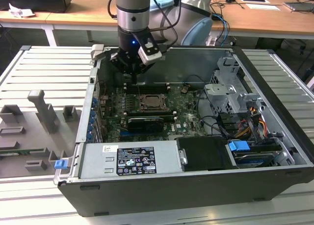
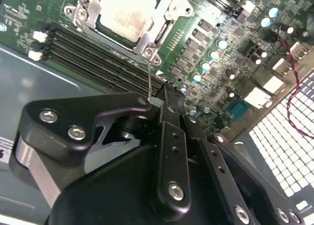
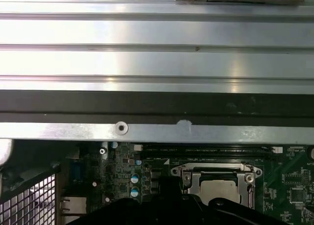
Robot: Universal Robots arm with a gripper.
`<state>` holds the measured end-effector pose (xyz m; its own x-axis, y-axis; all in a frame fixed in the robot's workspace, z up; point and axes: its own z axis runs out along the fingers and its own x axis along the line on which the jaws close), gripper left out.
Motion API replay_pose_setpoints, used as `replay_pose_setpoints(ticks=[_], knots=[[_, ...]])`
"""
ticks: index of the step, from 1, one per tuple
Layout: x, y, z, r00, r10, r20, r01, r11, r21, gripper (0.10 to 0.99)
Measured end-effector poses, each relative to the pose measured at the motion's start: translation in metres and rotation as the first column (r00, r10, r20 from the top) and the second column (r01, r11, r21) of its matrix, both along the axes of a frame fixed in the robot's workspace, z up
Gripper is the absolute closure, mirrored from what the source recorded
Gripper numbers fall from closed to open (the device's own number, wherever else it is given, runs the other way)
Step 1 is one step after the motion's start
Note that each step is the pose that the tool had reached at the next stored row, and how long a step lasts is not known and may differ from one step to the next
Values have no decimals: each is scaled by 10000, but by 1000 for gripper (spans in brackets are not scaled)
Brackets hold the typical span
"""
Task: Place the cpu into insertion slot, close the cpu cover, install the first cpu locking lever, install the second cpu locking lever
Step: 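Install the first cpu locking lever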
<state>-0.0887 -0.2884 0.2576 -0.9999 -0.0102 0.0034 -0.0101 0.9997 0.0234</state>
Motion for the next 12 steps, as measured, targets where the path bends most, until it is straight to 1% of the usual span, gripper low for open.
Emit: replay_pose_setpoints(ticks=[12], knots=[[52, 0, -1, 10000, 1, 1, -1, 10000, 0, 980]])
